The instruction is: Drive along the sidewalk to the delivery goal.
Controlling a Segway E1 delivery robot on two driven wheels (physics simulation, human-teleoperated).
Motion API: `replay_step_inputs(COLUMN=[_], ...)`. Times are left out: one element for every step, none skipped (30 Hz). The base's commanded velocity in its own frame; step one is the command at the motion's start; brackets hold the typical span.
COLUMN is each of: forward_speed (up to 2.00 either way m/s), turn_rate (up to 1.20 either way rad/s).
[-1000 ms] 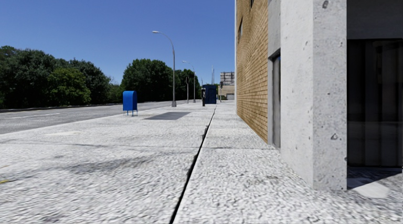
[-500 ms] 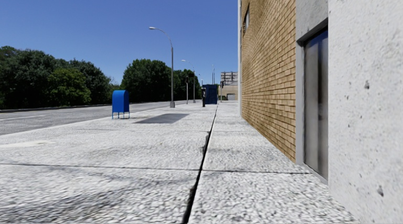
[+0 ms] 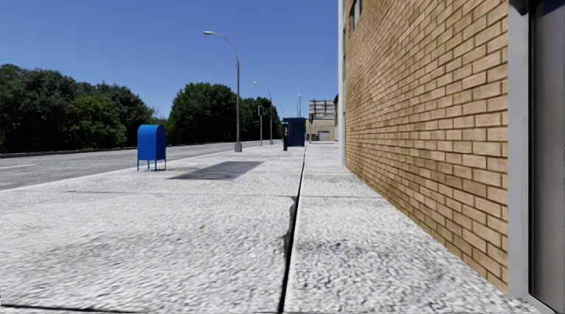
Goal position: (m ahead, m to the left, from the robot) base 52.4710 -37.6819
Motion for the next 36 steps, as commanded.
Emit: replay_step_inputs(forward_speed=[2.0, 2.0, 2.0, 2.0, 2.0, 2.0, 2.0, 2.0, 2.0, 2.0, 2.0, 2.0, 2.0, 2.0, 2.0, 2.0, 2.0, 2.0, 2.0, 2.0, 2.0, 2.0, 2.0, 2.0, 2.0, 2.0, 2.0, 2.0, 2.0, 2.0, 2.0, 2.0, 2.0, 2.0, 2.0, 2.0], turn_rate=[-0.21, -0.21, -0.21, -0.21, -0.21, -0.21, -0.21, -0.21, -0.21, -0.22, -0.22, -0.22, -0.22, -0.22, -0.22, -0.22, -0.23, -0.23, -0.23, -0.23, -0.23, -0.23, -0.23, -0.23, -0.23, -0.23, -0.23, -0.23, -0.23, -0.23, -0.23, -0.23, -0.23, -0.23, -0.23, -0.23])
